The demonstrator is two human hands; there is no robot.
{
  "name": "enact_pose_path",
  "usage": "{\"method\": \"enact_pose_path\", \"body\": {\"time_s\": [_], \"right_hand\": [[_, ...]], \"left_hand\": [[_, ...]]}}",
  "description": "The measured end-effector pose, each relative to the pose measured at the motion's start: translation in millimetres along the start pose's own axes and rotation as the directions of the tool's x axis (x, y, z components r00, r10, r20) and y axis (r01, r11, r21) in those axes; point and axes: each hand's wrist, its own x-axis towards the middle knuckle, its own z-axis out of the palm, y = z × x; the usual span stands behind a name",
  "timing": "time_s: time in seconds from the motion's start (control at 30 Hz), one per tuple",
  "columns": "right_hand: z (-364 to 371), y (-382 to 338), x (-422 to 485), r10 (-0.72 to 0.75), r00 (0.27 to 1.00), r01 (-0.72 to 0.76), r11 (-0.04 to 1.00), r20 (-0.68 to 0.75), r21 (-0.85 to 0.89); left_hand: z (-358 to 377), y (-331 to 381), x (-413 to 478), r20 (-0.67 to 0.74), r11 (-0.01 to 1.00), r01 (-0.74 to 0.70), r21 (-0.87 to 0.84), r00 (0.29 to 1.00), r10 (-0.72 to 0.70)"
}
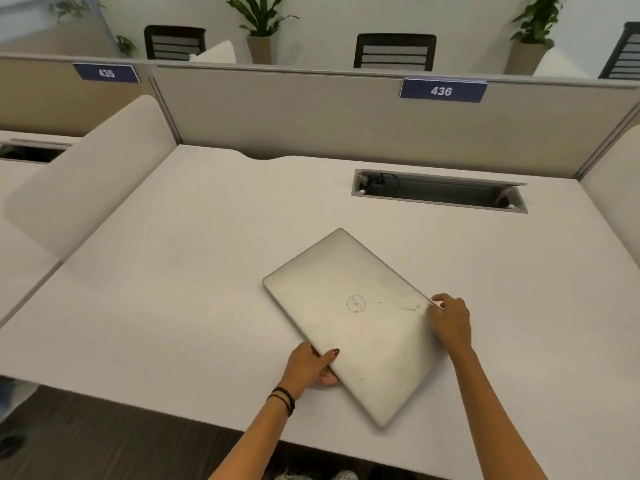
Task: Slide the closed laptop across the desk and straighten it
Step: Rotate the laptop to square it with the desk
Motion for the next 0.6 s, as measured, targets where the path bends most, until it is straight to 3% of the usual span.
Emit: {"method": "enact_pose_path", "body": {"time_s": [0.13,0.23,0.43,0.6], "right_hand": [[-12.4,21.5,-3.5,0.093,0.992,-0.092,0.996,-0.081,0.011],[-24.2,32.8,-4.2,0.160,0.981,-0.153,0.985,-0.106,0.074],[-26.6,41.9,-19.4,0.268,0.963,-0.259,0.950,-0.032,0.173],[-15.6,49.4,-37.6,0.363,0.932,-0.352,0.917,-0.025,0.186]], "left_hand": [[18.6,9.0,-3.1,0.117,0.997,0.033,-0.076,0.993,-0.024],[16.9,19.6,-4.1,0.315,0.997,0.077,-0.026,0.947,-0.065],[-14.0,46.2,7.0,0.545,0.944,0.041,0.327,0.808,-0.224],[-36.1,73.0,18.1,0.607,0.788,-0.153,0.596,0.729,-0.318]]}}
